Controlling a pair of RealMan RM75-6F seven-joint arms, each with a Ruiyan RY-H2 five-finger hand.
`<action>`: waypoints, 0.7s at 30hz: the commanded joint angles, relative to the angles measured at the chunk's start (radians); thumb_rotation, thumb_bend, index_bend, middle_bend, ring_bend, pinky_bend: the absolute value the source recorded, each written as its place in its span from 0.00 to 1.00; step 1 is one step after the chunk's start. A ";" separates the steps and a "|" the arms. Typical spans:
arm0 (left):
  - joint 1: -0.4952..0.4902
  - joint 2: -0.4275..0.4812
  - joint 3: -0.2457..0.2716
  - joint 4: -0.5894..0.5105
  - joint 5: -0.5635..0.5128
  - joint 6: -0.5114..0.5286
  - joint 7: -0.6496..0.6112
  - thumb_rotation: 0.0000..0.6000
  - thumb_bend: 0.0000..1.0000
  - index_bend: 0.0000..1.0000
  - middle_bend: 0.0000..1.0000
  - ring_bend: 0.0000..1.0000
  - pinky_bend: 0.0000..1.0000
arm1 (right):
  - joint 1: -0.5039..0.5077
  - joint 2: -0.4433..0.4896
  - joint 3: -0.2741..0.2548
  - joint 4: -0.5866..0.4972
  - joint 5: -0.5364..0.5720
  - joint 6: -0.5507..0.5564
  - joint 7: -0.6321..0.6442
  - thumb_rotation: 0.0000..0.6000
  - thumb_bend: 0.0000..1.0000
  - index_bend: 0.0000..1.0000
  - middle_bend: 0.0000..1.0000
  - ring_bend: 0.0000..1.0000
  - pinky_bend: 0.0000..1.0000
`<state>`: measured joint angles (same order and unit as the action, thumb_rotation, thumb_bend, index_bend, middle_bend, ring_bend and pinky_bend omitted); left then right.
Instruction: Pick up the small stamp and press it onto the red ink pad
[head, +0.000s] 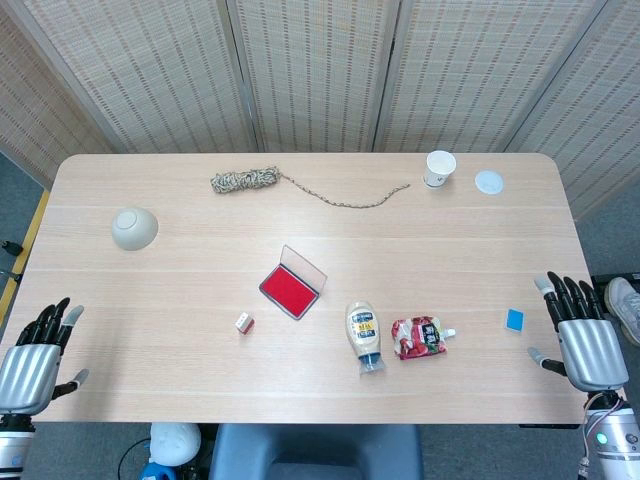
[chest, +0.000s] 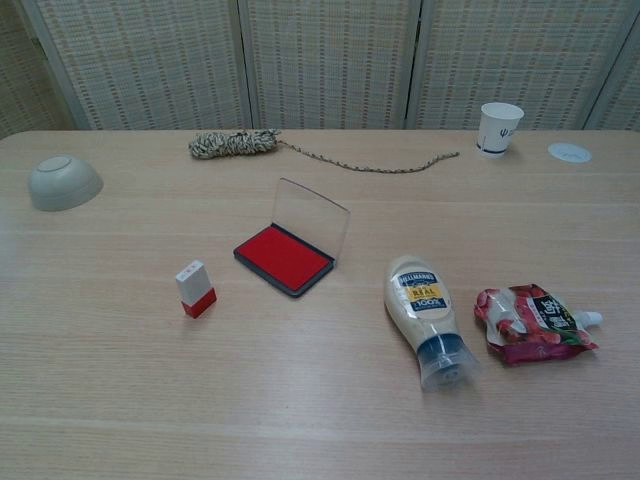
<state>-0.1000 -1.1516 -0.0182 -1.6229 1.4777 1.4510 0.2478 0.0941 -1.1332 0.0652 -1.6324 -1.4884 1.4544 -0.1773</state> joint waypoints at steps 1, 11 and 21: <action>-0.001 0.001 0.004 -0.001 0.003 -0.005 -0.002 1.00 0.22 0.00 0.00 0.00 0.21 | 0.001 0.000 -0.001 0.000 0.001 -0.002 -0.001 1.00 0.10 0.00 0.00 0.00 0.00; 0.003 0.014 0.033 -0.017 0.079 0.019 -0.026 1.00 0.22 0.00 0.00 0.00 0.21 | -0.004 -0.002 -0.015 -0.009 -0.017 0.003 -0.015 1.00 0.10 0.00 0.00 0.00 0.00; -0.034 0.067 0.047 -0.068 0.136 -0.026 0.000 1.00 0.22 0.00 0.00 0.00 0.21 | 0.006 -0.003 -0.017 -0.017 -0.034 -0.002 -0.006 1.00 0.10 0.00 0.00 0.00 0.00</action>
<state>-0.1163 -1.1079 0.0263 -1.6698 1.6012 1.4487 0.2337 0.0995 -1.1360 0.0484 -1.6491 -1.5221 1.4526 -0.1832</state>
